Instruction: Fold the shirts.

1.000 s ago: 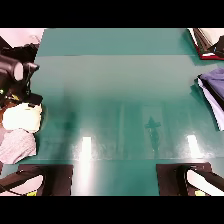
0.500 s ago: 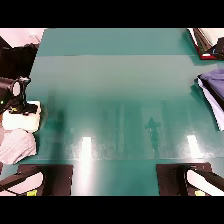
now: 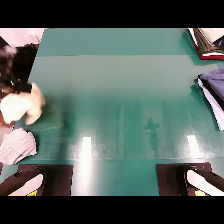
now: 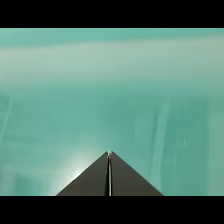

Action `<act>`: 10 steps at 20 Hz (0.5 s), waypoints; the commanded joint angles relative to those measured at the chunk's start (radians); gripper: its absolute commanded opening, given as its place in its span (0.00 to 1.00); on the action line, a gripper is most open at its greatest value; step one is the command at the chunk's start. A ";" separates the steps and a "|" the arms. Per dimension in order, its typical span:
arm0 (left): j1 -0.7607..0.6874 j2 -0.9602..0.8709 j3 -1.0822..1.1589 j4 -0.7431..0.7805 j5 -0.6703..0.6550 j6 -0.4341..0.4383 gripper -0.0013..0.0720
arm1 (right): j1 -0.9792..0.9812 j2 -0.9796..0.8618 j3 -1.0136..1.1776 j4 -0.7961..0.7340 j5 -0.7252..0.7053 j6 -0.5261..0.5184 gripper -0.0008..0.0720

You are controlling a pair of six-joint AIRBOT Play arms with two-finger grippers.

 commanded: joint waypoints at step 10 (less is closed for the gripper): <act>-0.425 -0.072 0.462 -0.544 -0.049 0.253 0.05 | 0.002 0.004 0.179 0.005 0.038 0.002 0.03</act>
